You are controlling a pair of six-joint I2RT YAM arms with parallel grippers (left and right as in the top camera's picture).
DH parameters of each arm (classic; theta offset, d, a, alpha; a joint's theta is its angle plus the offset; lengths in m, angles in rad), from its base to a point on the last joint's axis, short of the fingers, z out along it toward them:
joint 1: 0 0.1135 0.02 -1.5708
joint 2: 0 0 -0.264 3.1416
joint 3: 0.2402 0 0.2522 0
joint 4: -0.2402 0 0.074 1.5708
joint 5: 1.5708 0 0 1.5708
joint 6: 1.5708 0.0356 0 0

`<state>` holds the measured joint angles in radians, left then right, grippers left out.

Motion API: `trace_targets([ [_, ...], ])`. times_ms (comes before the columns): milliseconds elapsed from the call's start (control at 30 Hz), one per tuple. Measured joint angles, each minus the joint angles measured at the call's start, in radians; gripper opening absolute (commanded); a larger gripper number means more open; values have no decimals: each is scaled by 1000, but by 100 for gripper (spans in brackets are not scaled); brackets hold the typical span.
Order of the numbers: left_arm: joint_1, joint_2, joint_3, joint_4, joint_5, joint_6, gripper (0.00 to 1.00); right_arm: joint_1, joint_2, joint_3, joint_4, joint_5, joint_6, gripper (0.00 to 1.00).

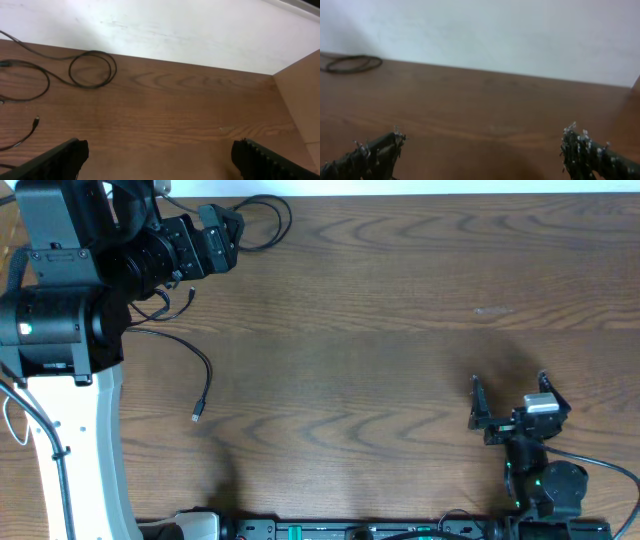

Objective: Untangle cables

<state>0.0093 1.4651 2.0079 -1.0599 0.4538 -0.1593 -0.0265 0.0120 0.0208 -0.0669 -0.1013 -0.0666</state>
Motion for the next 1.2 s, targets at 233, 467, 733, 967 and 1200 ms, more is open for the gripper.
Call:
trace_targets([
  [233,0,0,0,0,0,0,97,5,0,-11,-1,5,0,99],
  [467,0,0,0,0,0,0,97,5,0,-11,-2,6,0,99],
  [733,0,0,0,0,0,0,97,5,0,-11,-3,17,0,99],
  [967,0,0,0,0,0,0,97,5,0,-11,-3,20,0,99],
  [1200,0,0,0,0,0,0,97,5,0,-11,-3,21,0,99],
])
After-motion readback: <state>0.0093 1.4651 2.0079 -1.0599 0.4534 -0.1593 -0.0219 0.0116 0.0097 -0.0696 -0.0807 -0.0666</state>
